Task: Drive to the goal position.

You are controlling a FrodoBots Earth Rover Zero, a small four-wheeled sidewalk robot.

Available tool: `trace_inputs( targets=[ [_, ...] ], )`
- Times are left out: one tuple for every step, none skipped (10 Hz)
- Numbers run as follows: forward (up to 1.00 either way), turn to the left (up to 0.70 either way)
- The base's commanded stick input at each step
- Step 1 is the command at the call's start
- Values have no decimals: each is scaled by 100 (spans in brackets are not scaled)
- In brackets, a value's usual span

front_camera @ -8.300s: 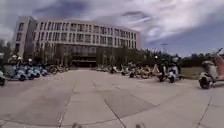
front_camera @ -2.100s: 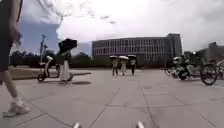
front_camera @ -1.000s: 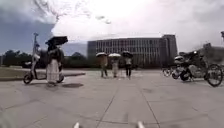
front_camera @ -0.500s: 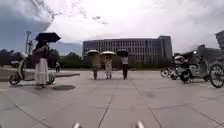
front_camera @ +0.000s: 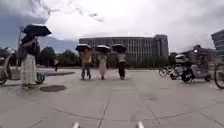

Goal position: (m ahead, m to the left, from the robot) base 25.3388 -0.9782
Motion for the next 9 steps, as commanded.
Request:
trace_inputs(
  targets=[
    [0,0],
    [0,0],
    [0,0],
    [0,0],
    [0,0],
    [0,0],
    [0,0],
    [0,0],
    [23,0]
  ],
)
